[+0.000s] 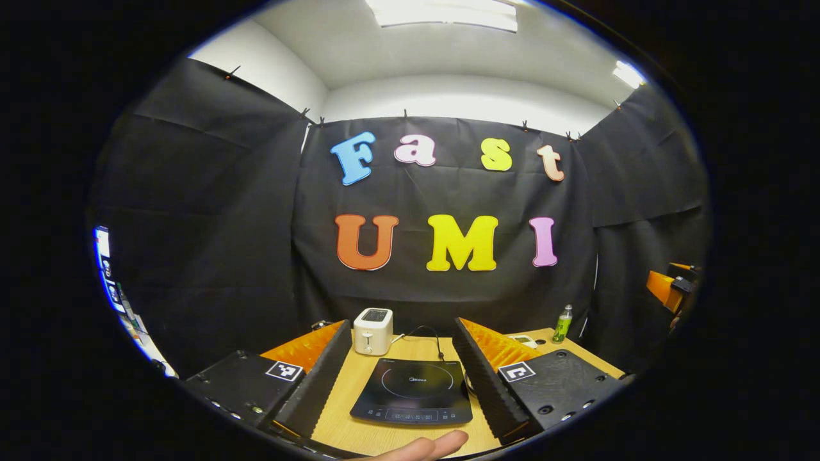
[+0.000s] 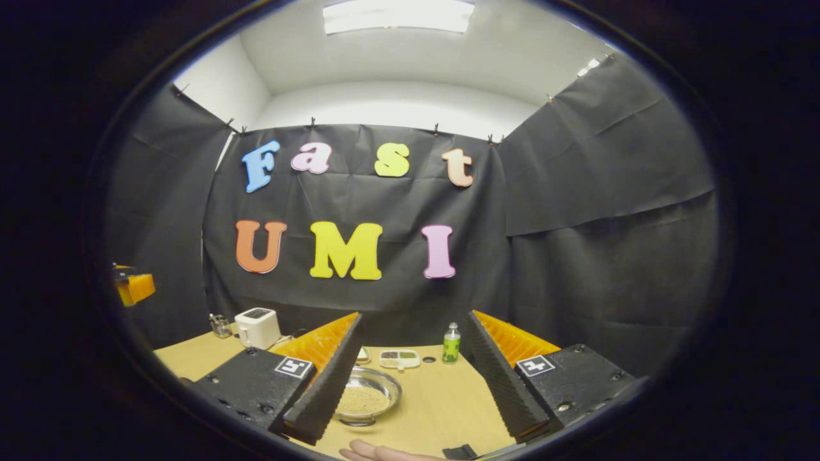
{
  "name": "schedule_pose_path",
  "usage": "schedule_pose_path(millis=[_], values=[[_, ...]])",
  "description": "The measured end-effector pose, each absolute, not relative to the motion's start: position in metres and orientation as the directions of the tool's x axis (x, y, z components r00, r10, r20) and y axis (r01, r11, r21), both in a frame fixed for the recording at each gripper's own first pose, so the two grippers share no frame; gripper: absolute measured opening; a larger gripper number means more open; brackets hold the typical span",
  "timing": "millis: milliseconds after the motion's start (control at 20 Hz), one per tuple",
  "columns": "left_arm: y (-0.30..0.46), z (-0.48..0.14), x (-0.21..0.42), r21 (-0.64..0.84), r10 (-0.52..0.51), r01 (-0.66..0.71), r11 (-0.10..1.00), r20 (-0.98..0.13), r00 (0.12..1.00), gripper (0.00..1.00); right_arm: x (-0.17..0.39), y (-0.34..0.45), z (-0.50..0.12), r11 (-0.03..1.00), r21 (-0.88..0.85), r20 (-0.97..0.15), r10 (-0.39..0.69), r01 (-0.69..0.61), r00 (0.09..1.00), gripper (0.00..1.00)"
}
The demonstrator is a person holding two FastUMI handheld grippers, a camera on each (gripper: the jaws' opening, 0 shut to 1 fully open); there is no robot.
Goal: First push the handle of the pot to place it horizontally, then grasp the pot with both hands and set it on the induction cooktop.
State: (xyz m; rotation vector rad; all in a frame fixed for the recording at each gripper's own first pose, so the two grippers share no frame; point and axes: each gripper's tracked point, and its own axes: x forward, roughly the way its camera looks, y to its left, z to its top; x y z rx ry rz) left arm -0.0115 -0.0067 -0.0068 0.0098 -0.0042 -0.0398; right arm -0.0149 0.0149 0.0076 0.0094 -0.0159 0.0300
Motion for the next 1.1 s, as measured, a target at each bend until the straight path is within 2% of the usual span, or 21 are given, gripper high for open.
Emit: schedule_pose_path(millis=[100,150,200,300,350,400,500,550,600,650,700,950,1100], values=[[-0.012,-0.01,-0.013,0.027,-0.05,0.05,0.998,-0.002,0.999,0.95,-0.012,0.019,0.002,0.999,0.013,-0.006,0.042,-0.042,0.999,0.96],[-0.015,-0.011,-0.013,0.037,-0.055,0.055,0.998,-0.002,0.998,0.95,-0.01,0.021,0.0,0.999,0.015,-0.013,0.047,-0.047,0.999,1.0],[-0.018,-0.011,-0.016,0.044,-0.062,0.062,0.997,-0.002,0.998,0.95,-0.007,0.023,-0.001,0.999,0.014,-0.018,0.051,-0.051,0.999,0.96],[-0.023,-0.012,-0.02,0.052,-0.073,0.073,0.996,0.001,0.997,0.95,0.0,0.025,-0.007,0.998,0.017,-0.031,0.053,-0.053,0.998,0.94],[-0.025,-0.012,-0.021,0.053,-0.075,0.075,0.996,0.003,0.997,0.95,0.003,0.027,-0.013,0.998,0.015,-0.046,0.054,-0.053,0.997,0.88],[-0.025,-0.013,-0.023,0.053,-0.072,0.072,0.996,0.005,0.997,0.95,0.008,0.029,-0.018,0.998,0.011,-0.061,0.058,-0.058,0.996,0.88],[-0.028,-0.017,-0.026,0.055,-0.074,0.074,0.996,0.006,0.997,0.95,0.018,0.035,-0.028,0.998,0.007,-0.092,0.067,-0.066,0.993,0.79],[-0.03,-0.018,-0.027,0.053,-0.079,0.079,0.995,0.005,0.997,0.95,0.021,0.038,-0.035,0.997,0.007,-0.109,0.077,-0.077,0.991,0.66],[-0.033,-0.021,-0.028,0.05,-0.086,0.086,0.995,0.002,0.996,0.95,0.025,0.04,-0.041,0.997,0.005,-0.126,0.081,-0.081,0.989,0.67],[-0.034,-0.022,-0.028,0.047,-0.091,0.091,0.995,0.0,0.996,0.95,0.029,0.039,-0.048,0.997,0.0,-0.147,0.076,-0.077,0.986,0.55],[-0.035,-0.02,-0.028,0.043,-0.094,0.094,0.995,0.005,0.996,0.95,0.032,0.04,-0.053,0.997,-0.004,-0.164,0.081,-0.082,0.983,0.48],[-0.033,-0.017,-0.029,0.024,-0.102,0.101,0.995,0.042,0.994,0.95,0.042,0.056,-0.082,0.994,-0.009,-0.258,0.102,-0.108,0.961,0.0],[-0.025,-0.022,-0.027,0.001,-0.087,0.087,0.996,0.033,0.996,0.95,0.051,0.072,-0.104,0.988,-0.019,-0.315,0.137,-0.151,0.939,0.04]])
